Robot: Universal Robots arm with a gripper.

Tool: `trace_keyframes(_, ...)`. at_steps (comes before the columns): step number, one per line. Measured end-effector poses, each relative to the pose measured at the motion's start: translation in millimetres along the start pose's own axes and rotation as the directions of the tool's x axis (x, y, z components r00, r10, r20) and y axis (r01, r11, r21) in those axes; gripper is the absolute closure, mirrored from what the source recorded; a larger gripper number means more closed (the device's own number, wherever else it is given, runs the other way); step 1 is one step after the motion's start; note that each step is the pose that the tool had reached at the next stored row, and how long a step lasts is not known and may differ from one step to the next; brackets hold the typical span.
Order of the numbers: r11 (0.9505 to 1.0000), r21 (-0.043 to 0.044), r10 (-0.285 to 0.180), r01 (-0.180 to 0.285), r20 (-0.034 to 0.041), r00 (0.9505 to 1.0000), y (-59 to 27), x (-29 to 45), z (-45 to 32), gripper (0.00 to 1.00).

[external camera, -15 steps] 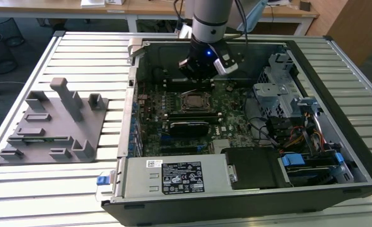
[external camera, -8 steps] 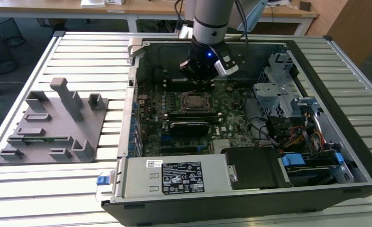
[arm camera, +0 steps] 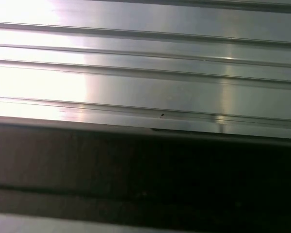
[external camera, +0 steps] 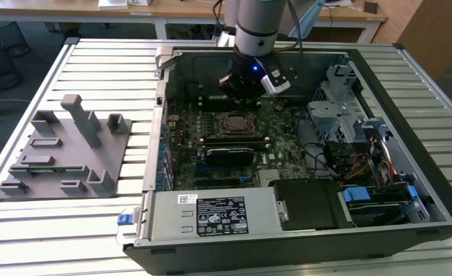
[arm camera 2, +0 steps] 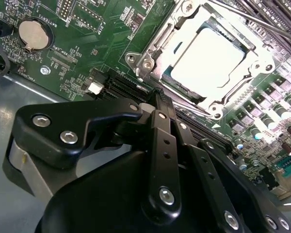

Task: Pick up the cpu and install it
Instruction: 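Install the first cpu locking lever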

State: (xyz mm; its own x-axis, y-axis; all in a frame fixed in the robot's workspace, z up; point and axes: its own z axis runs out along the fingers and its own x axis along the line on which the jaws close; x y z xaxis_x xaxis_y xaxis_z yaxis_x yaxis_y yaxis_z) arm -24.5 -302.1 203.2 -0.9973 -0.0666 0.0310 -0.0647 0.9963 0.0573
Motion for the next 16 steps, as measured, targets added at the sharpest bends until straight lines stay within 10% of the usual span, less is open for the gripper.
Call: trace_keyframes(16, 1.0000, 0.0002, -0.005, 0.005, -0.0013, 1.0000, -0.6, -4.2, 5.4, 0.89)
